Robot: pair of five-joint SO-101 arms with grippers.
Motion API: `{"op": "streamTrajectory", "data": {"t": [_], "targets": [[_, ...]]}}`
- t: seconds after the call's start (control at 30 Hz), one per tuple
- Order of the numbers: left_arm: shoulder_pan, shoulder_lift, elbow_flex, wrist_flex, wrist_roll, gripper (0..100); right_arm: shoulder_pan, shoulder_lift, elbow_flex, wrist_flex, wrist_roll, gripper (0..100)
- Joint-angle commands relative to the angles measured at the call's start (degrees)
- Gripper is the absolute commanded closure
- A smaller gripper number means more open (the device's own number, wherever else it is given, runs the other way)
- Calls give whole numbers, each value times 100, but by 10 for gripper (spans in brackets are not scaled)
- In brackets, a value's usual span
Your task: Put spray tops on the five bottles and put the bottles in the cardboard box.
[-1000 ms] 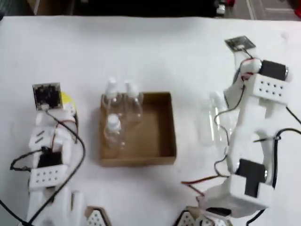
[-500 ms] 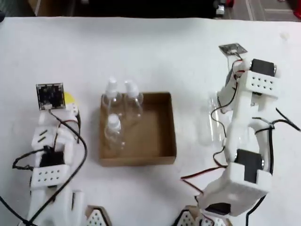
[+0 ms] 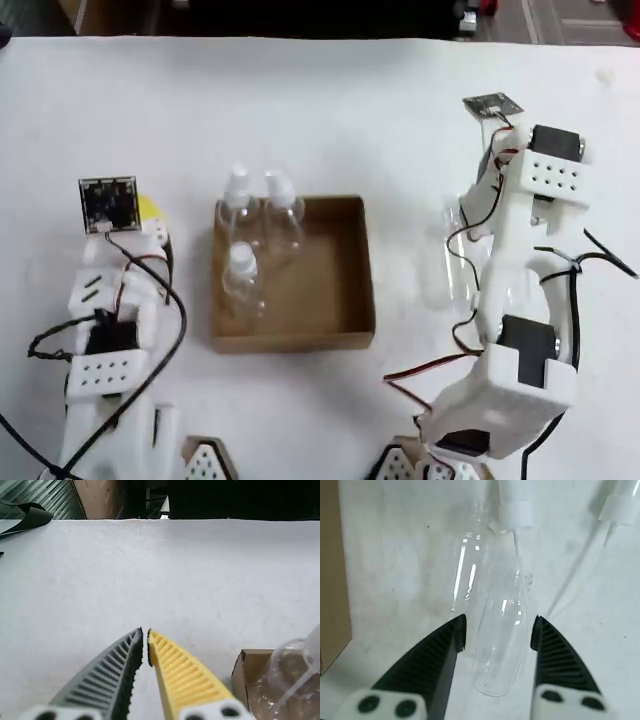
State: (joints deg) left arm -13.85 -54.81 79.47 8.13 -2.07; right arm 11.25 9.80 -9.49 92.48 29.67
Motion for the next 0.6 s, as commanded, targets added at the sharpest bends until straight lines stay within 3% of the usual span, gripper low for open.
{"op": "streamTrajectory", "data": {"t": [0.0,0.57], "targets": [[57,-13,-70,-149,-53,976,-136,-40,-202,-84,-53,811],[57,13,123,-642,-53,976,-462,-40,563,-541,-308,811]]}}
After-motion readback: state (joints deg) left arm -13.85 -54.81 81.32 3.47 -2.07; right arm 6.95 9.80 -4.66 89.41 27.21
